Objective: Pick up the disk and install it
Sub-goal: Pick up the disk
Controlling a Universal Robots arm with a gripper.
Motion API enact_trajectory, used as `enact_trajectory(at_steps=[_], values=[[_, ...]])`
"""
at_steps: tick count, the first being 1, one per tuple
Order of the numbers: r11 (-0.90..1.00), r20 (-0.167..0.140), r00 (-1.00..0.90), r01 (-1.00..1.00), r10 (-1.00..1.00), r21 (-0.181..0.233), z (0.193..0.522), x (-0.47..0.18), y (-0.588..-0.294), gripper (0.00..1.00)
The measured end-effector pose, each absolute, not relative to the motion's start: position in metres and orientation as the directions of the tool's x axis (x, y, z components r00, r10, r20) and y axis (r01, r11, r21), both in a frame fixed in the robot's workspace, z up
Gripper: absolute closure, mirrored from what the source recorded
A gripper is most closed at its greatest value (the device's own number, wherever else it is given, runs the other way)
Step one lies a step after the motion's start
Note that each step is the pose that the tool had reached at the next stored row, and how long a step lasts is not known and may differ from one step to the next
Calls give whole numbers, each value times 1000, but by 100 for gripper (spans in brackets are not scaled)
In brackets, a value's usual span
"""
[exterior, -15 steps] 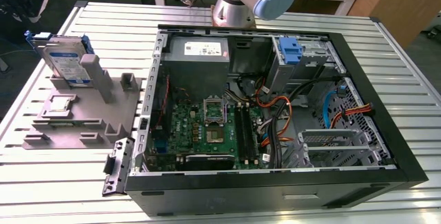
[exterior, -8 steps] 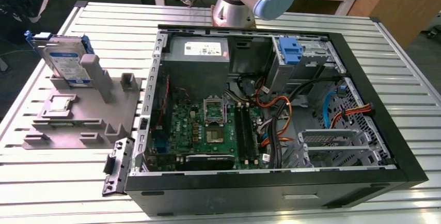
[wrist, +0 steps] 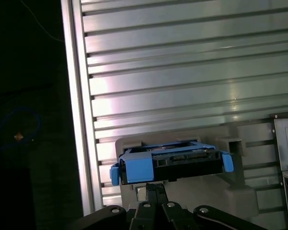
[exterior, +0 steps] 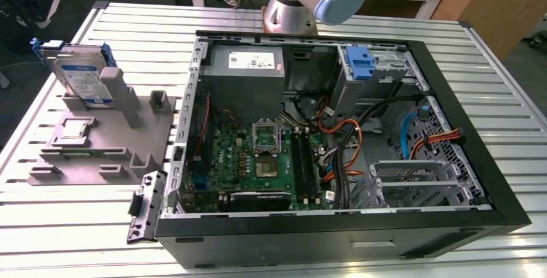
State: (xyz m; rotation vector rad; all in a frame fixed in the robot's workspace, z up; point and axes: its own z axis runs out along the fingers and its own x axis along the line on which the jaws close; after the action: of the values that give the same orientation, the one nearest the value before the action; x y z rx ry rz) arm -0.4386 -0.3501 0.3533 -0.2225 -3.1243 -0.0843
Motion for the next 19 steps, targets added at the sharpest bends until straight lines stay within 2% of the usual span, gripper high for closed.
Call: enact_trajectory(at_steps=[19], values=[[975, 12, -977, 215, 215, 53, 353, -439, -350, 90]])
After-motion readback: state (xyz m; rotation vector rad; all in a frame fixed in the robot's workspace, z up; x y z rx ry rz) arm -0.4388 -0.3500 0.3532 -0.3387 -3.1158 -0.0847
